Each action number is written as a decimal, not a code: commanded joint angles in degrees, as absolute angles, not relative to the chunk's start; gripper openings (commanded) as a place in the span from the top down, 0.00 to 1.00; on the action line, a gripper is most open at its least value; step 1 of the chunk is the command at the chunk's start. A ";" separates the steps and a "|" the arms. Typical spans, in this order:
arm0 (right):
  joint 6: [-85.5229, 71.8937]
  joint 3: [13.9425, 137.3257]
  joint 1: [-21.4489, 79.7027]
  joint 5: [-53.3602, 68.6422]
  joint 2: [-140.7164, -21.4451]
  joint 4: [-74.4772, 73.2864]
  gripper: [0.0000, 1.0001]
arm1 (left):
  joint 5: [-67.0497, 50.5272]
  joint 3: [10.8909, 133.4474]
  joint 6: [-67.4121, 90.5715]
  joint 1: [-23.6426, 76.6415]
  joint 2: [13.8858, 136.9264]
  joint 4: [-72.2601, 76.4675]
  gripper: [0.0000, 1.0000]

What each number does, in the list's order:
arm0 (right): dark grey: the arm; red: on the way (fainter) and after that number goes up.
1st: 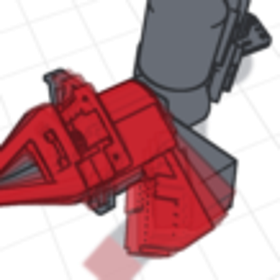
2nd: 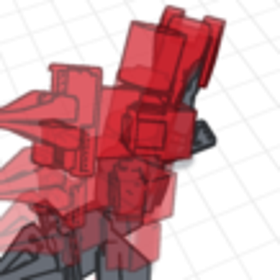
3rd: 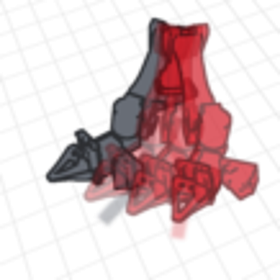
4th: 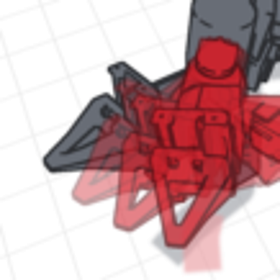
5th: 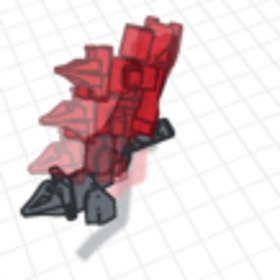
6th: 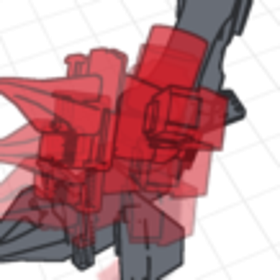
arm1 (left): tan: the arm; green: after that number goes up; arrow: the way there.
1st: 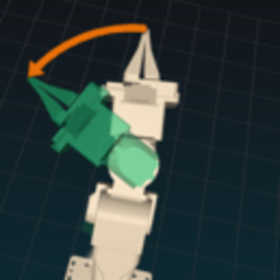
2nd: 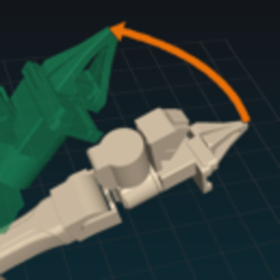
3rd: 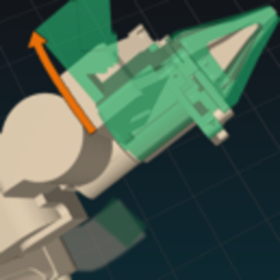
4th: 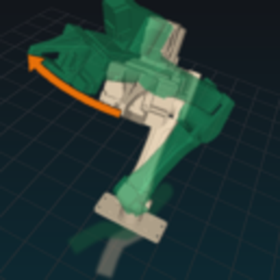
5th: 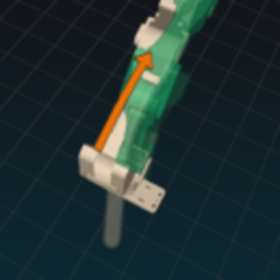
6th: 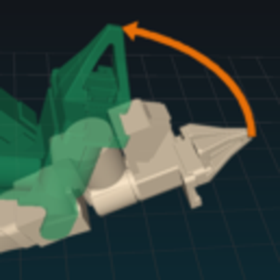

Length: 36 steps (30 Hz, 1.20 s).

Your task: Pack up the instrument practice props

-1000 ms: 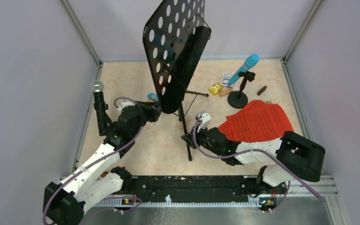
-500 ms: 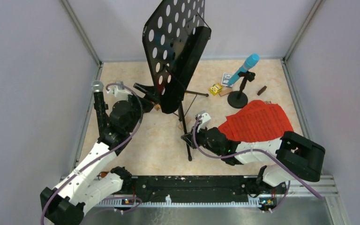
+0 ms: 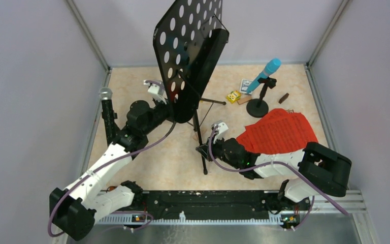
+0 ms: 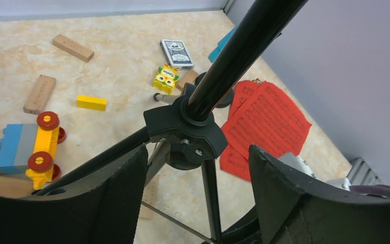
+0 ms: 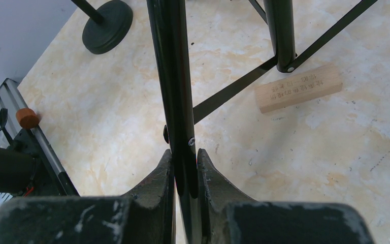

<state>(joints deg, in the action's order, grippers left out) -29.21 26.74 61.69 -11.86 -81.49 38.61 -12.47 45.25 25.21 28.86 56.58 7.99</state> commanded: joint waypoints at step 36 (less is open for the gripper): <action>-34.91 28.78 60.82 -13.72 -83.75 33.20 1.00 | -8.37 46.20 27.23 28.67 58.86 7.10 0.72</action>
